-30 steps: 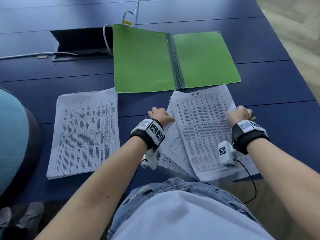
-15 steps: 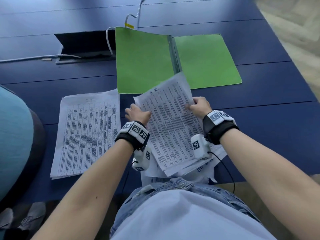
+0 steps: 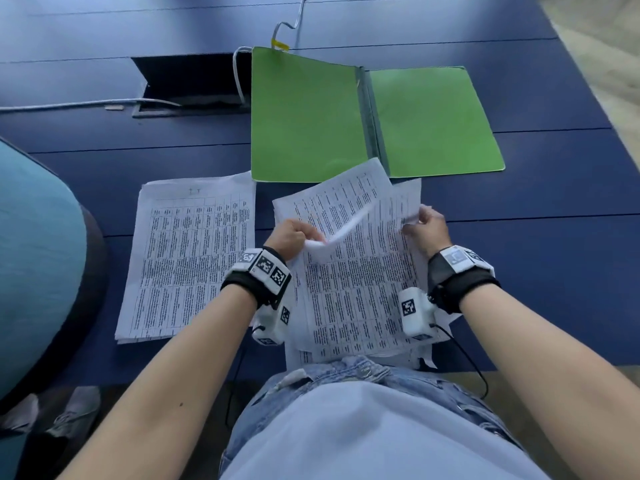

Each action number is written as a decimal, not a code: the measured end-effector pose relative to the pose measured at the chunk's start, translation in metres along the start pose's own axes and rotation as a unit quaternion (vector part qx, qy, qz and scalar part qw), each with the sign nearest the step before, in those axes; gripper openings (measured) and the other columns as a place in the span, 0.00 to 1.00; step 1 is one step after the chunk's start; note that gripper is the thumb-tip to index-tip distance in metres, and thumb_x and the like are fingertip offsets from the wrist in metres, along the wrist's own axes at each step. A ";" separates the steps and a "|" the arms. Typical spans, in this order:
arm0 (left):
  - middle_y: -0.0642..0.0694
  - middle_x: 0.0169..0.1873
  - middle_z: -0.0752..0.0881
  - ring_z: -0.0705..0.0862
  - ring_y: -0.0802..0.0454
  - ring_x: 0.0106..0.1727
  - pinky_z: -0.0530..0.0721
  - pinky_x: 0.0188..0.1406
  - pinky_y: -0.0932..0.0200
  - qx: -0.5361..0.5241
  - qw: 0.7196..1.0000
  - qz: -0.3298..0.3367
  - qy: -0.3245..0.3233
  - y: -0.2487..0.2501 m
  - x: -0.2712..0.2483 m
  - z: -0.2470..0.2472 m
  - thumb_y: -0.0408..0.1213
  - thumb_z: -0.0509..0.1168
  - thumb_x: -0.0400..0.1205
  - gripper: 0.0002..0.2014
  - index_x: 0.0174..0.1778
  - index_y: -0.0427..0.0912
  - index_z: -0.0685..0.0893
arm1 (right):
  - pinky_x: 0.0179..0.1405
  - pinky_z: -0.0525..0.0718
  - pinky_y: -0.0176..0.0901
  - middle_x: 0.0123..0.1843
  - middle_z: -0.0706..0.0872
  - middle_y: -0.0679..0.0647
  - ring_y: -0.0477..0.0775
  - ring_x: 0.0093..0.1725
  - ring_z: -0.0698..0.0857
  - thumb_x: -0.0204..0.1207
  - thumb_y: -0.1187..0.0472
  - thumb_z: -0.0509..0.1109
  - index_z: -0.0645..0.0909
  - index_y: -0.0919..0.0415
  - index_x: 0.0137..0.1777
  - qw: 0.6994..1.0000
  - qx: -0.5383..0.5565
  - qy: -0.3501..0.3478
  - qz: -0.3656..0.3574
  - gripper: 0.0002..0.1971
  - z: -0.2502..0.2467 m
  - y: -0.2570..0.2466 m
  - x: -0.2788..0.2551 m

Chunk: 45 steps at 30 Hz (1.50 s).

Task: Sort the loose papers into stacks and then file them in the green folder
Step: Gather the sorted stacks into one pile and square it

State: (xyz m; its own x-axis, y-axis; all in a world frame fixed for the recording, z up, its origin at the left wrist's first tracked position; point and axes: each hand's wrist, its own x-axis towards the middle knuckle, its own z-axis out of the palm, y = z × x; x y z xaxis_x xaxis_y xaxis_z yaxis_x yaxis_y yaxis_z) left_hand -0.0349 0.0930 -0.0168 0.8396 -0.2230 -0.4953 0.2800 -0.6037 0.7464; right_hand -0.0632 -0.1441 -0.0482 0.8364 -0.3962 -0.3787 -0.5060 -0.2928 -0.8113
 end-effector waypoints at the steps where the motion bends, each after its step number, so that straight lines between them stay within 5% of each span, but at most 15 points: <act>1: 0.23 0.51 0.85 0.81 0.46 0.42 0.79 0.36 0.66 0.017 0.998 -0.001 0.055 -0.002 0.004 -0.005 0.16 0.54 0.76 0.14 0.38 0.22 0.86 | 0.45 0.80 0.49 0.32 0.80 0.49 0.54 0.40 0.80 0.65 0.78 0.65 0.77 0.52 0.29 1.000 0.015 -0.002 -0.003 0.17 -0.001 0.002 -0.001; 5: 0.38 0.72 0.73 0.71 0.43 0.73 0.68 0.72 0.56 0.130 0.984 -0.001 0.123 -0.005 0.033 -0.023 0.21 0.55 0.79 0.24 0.71 0.39 0.75 | 0.47 0.81 0.46 0.34 0.84 0.48 0.53 0.39 0.82 0.65 0.79 0.65 0.80 0.51 0.30 0.998 0.032 -0.046 -0.001 0.19 -0.004 0.012 -0.005; 7: 0.41 0.78 0.64 0.61 0.41 0.78 0.62 0.78 0.45 0.188 0.976 -0.034 0.104 -0.002 0.045 -0.029 0.28 0.58 0.79 0.29 0.78 0.43 0.63 | 0.51 0.83 0.48 0.35 0.87 0.48 0.53 0.42 0.85 0.64 0.80 0.65 0.82 0.52 0.33 0.997 0.040 -0.070 -0.003 0.19 -0.007 0.015 -0.005; 10: 0.40 0.74 0.70 0.68 0.41 0.75 0.68 0.76 0.40 0.232 0.971 -0.028 0.051 -0.003 0.062 -0.032 0.34 0.64 0.78 0.30 0.77 0.45 0.65 | 0.36 0.83 0.37 0.20 0.85 0.41 0.35 0.25 0.83 0.66 0.86 0.60 0.79 0.55 0.30 0.993 0.054 -0.103 0.002 0.22 -0.013 0.012 -0.008; 13: 0.41 0.64 0.80 0.76 0.42 0.67 0.76 0.68 0.42 0.226 0.972 0.002 0.059 -0.003 0.065 -0.031 0.35 0.67 0.76 0.22 0.67 0.46 0.76 | 0.27 0.80 0.26 0.16 0.82 0.39 0.32 0.20 0.80 0.66 0.88 0.59 0.80 0.54 0.21 0.991 0.050 -0.125 -0.011 0.28 -0.015 0.009 -0.013; 19: 0.42 0.64 0.81 0.75 0.42 0.68 0.72 0.70 0.43 0.267 0.950 0.134 0.094 0.006 0.045 -0.020 0.33 0.63 0.79 0.21 0.70 0.45 0.75 | 0.29 0.81 0.30 0.16 0.82 0.38 0.31 0.20 0.80 0.66 0.88 0.58 0.83 0.49 0.15 0.991 0.081 -0.105 -0.004 0.34 -0.010 0.011 -0.014; 24: 0.37 0.66 0.80 0.79 0.40 0.65 0.78 0.65 0.46 0.329 0.921 0.206 0.029 0.013 0.039 -0.010 0.29 0.63 0.79 0.29 0.77 0.47 0.67 | 0.29 0.82 0.29 0.18 0.83 0.39 0.34 0.23 0.82 0.66 0.87 0.57 0.80 0.54 0.21 0.992 0.099 -0.081 0.010 0.28 -0.011 0.008 -0.015; 26: 0.33 0.55 0.84 0.82 0.39 0.56 0.81 0.60 0.45 0.300 0.937 0.179 0.023 0.019 0.038 -0.008 0.30 0.63 0.80 0.17 0.65 0.42 0.79 | 0.30 0.81 0.29 0.21 0.85 0.41 0.40 0.29 0.82 0.66 0.85 0.59 0.79 0.59 0.28 0.992 0.104 -0.072 0.015 0.20 -0.011 0.006 -0.013; 27: 0.34 0.47 0.84 0.82 0.42 0.50 0.82 0.56 0.47 0.274 0.948 0.162 0.027 0.022 0.038 -0.011 0.30 0.63 0.80 0.06 0.50 0.39 0.83 | 0.32 0.81 0.31 0.24 0.85 0.44 0.44 0.31 0.81 0.66 0.84 0.60 0.79 0.61 0.29 0.992 0.108 -0.067 0.021 0.18 -0.011 0.007 -0.011; 29: 0.40 0.40 0.82 0.80 0.48 0.44 0.81 0.49 0.55 0.206 0.968 0.127 0.072 0.026 0.040 -0.016 0.26 0.62 0.80 0.09 0.35 0.41 0.80 | 0.34 0.79 0.37 0.30 0.85 0.51 0.49 0.33 0.80 0.66 0.83 0.62 0.79 0.63 0.31 0.991 0.120 -0.048 0.031 0.15 -0.013 0.004 -0.008; 34: 0.38 0.48 0.85 0.83 0.43 0.52 0.79 0.51 0.57 0.056 0.971 0.011 0.231 0.024 0.036 -0.043 0.25 0.57 0.79 0.13 0.57 0.33 0.83 | 0.45 0.78 0.41 0.45 0.81 0.50 0.51 0.42 0.80 0.59 0.64 0.67 0.80 0.51 0.31 0.993 0.091 0.074 -0.006 0.06 -0.022 -0.007 -0.008; 38: 0.34 0.61 0.84 0.80 0.37 0.64 0.75 0.61 0.54 -0.008 0.956 -0.083 0.280 0.009 0.029 -0.052 0.31 0.58 0.81 0.16 0.64 0.37 0.81 | 0.58 0.82 0.46 0.61 0.82 0.52 0.52 0.55 0.83 0.60 0.59 0.63 0.83 0.54 0.51 0.990 0.017 0.137 -0.036 0.18 -0.025 -0.005 -0.005; 40: 0.34 0.62 0.83 0.80 0.37 0.65 0.76 0.61 0.54 -0.050 0.952 -0.116 0.279 0.001 0.028 -0.051 0.32 0.58 0.82 0.16 0.64 0.35 0.80 | 0.36 0.81 0.30 0.44 0.84 0.54 0.37 0.36 0.82 0.65 0.66 0.64 0.78 0.53 0.37 0.993 0.043 0.111 -0.019 0.07 -0.024 -0.014 -0.012; 42: 0.32 0.63 0.82 0.80 0.36 0.65 0.77 0.62 0.53 -0.098 0.950 -0.125 0.267 -0.005 0.027 -0.047 0.32 0.60 0.81 0.16 0.64 0.30 0.79 | 0.18 0.67 0.19 0.21 0.76 0.42 0.31 0.16 0.73 0.69 0.74 0.63 0.67 0.51 0.25 0.993 0.054 0.102 0.000 0.19 -0.020 -0.015 -0.015; 45: 0.32 0.54 0.86 0.86 0.39 0.54 0.83 0.54 0.51 -0.187 0.961 -0.130 0.156 -0.006 0.023 -0.040 0.28 0.58 0.82 0.15 0.62 0.25 0.77 | 0.26 0.74 0.30 0.22 0.79 0.40 0.38 0.25 0.77 0.70 0.71 0.66 0.73 0.56 0.26 0.995 0.061 0.080 0.018 0.15 -0.008 -0.010 -0.012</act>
State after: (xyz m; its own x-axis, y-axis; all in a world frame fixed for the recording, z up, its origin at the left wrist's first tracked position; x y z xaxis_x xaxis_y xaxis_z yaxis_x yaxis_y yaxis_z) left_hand 0.0018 0.1225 -0.0151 0.8005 0.1734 -0.5736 0.5986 -0.2785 0.7511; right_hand -0.0703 -0.1430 -0.0323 0.7689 -0.5415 -0.3400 -0.4973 -0.1723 -0.8503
